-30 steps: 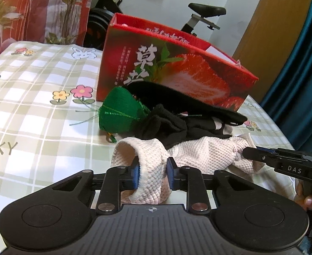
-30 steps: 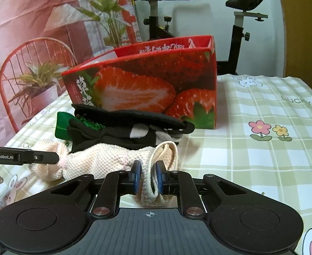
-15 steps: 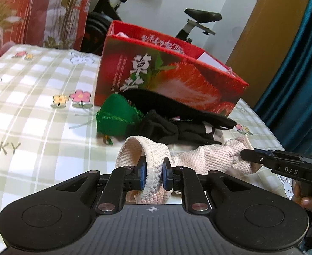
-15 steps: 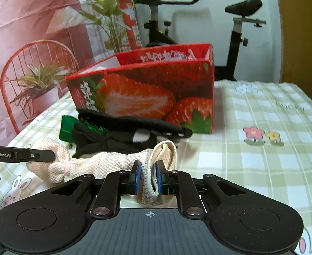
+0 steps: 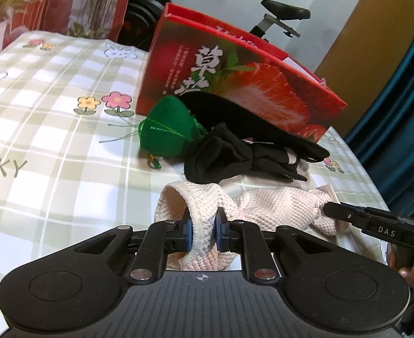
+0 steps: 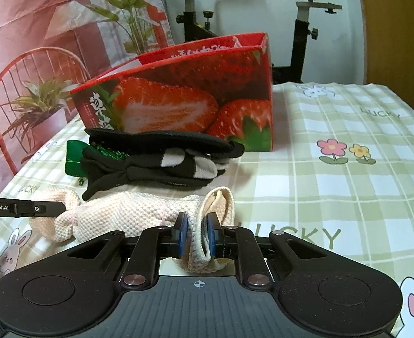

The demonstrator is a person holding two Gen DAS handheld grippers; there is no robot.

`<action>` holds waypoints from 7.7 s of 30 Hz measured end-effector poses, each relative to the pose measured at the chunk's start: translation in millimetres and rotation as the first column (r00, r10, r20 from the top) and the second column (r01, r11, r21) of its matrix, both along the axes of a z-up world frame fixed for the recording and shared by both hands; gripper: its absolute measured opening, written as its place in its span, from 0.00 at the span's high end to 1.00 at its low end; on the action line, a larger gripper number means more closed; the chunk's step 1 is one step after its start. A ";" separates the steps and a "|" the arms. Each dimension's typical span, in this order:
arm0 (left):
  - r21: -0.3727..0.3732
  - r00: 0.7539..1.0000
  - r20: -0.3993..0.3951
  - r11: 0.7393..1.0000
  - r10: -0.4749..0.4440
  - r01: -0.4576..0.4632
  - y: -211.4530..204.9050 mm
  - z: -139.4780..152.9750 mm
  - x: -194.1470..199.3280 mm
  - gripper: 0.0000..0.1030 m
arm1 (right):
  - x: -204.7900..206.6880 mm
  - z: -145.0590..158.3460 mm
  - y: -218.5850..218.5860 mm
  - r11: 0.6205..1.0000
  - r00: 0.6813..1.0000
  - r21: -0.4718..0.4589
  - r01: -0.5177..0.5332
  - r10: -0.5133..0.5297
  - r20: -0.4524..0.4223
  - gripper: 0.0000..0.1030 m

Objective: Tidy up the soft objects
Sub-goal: 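Lift the cream towel with both grippers and carry it toward the box, then lower the cream towel with both grippers into the red box, then open both grippers to release the cream towel into the box, then move both tools back down to the black eye mask on the table, then close the left gripper on the black eye mask while the right tool approaches it, then close the right gripper on the eye mask beside the left gripper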

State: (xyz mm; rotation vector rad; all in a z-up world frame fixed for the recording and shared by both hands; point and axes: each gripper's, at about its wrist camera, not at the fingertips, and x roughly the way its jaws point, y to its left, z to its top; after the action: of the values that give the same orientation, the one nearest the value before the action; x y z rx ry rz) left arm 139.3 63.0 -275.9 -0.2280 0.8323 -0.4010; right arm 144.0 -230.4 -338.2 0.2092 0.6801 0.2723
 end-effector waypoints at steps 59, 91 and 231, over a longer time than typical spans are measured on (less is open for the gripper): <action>0.092 0.885 0.465 0.994 0.002 -0.051 -57.9 193.3 144.0 0.88 | 158.8 184.1 -23.2 0.996 0.938 -0.083 0.036 -0.005 0.346 0.87; 0.197 0.982 0.158 0.977 -0.107 0.074 -62.5 105.7 236.9 0.37 | 268.9 101.6 29.5 0.953 0.999 -0.300 -0.033 0.043 0.027 0.71; 0.093 0.998 0.065 0.996 -0.022 0.016 -23.3 16.5 28.9 0.86 | 59.7 -18.2 7.0 0.999 0.998 0.025 0.020 -0.022 0.065 0.21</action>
State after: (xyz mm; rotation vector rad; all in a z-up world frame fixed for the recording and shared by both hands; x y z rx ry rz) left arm 168.2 39.7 -259.3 -0.1205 0.7870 -0.3853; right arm 203.7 -223.4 -356.5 0.2295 0.6104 0.2660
